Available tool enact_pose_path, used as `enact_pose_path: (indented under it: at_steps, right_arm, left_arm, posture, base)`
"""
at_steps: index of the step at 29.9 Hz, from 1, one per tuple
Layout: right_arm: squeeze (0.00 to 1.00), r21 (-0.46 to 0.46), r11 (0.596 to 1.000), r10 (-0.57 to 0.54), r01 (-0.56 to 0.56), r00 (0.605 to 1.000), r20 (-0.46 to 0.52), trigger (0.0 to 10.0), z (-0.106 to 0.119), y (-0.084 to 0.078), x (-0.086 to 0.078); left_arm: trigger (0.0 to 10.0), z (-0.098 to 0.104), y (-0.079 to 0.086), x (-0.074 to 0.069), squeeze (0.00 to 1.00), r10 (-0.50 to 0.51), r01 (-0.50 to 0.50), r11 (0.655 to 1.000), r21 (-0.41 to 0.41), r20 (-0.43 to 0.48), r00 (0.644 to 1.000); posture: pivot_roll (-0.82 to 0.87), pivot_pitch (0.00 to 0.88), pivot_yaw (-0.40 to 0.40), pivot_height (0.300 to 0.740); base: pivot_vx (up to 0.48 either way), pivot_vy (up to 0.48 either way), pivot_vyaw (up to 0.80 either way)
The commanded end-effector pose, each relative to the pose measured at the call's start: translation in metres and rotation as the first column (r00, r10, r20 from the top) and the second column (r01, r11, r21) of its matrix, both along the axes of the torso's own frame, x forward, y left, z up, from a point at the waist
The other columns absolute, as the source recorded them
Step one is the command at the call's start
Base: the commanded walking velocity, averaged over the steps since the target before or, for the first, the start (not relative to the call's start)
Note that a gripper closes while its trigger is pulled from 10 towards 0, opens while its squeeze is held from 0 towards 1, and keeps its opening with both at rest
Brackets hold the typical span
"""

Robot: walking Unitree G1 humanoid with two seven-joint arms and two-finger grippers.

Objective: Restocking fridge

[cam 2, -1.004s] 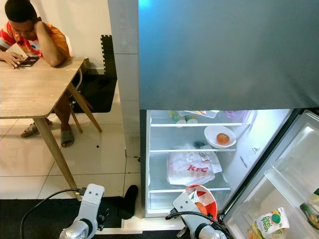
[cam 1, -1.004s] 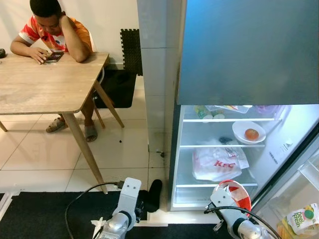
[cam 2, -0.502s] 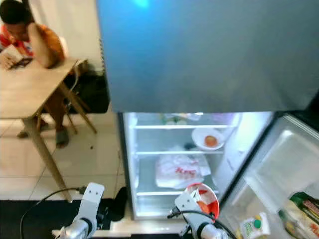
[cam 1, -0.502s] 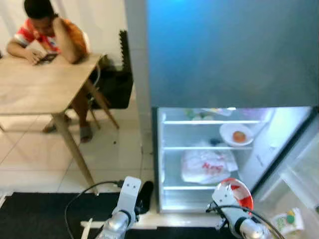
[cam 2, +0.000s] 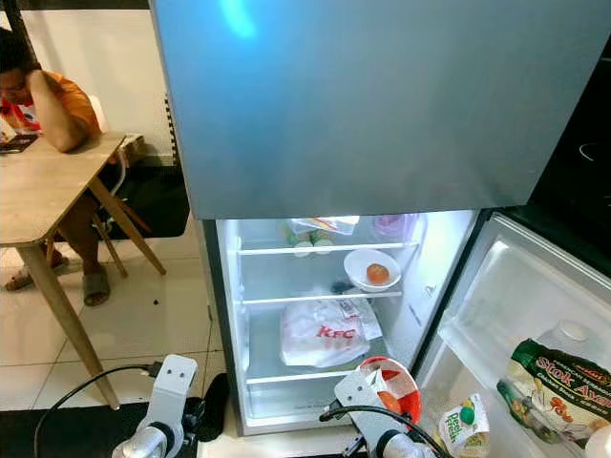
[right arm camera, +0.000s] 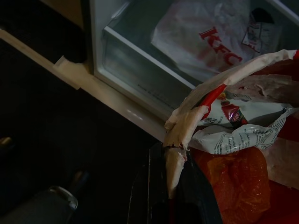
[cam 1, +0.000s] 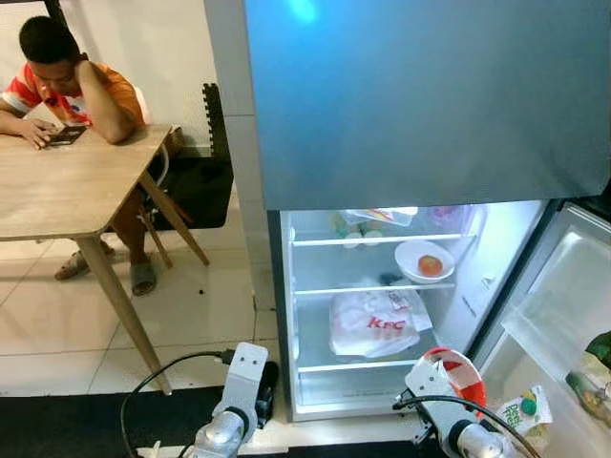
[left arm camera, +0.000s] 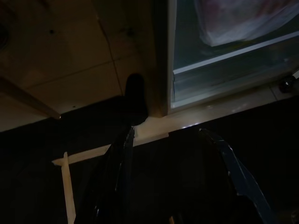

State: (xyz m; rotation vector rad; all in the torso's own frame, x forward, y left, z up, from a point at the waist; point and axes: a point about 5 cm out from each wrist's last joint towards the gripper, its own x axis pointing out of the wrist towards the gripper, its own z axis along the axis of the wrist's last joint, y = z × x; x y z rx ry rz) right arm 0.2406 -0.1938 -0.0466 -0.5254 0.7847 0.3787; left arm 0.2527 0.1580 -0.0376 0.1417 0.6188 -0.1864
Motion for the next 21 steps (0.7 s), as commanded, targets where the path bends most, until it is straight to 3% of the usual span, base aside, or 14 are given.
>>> enact_pose_path:
  at_steps: [1,11,16,21]
  right_arm:
    - [0.00,-0.009,1.000,-0.008,0.008,1.000,0.005,10.0,0.000,0.000,0.000]
    - [0.00,-0.035,0.999,-0.028,0.026,0.999,-0.042,10.0,-0.008,-0.003,-0.011]
    - [0.00,-0.044,0.999,-0.035,0.032,0.998,-0.054,10.0,-0.011,-0.003,-0.015]
    - [0.00,-0.047,0.999,-0.024,0.021,0.998,-0.054,10.0,-0.011,-0.002,-0.015]
  left_arm:
    - [10.0,-0.002,0.003,-0.003,0.00,0.013,-0.013,1.000,-0.002,-0.019,1.000]
    - [10.0,-0.006,0.004,-0.007,0.00,0.023,-0.023,1.000,-0.003,-0.049,0.999]
    - [10.0,-0.013,0.006,-0.016,0.00,0.047,-0.049,0.999,-0.011,-0.088,0.995]
    - [10.0,-0.013,0.006,-0.017,0.00,0.043,-0.044,0.999,-0.010,-0.088,0.995]
  posture:
    - [-0.02,0.000,-0.012,0.740]
    - [-0.02,0.000,-0.018,0.740]
    - [-0.02,0.000,-0.017,0.740]
    - [-0.02,0.000,-0.021,0.740]
  base:
    - [0.000,0.000,0.00]
    - [0.000,0.000,0.00]
    - [0.000,0.000,0.00]
    - [-0.248,0.000,0.00]
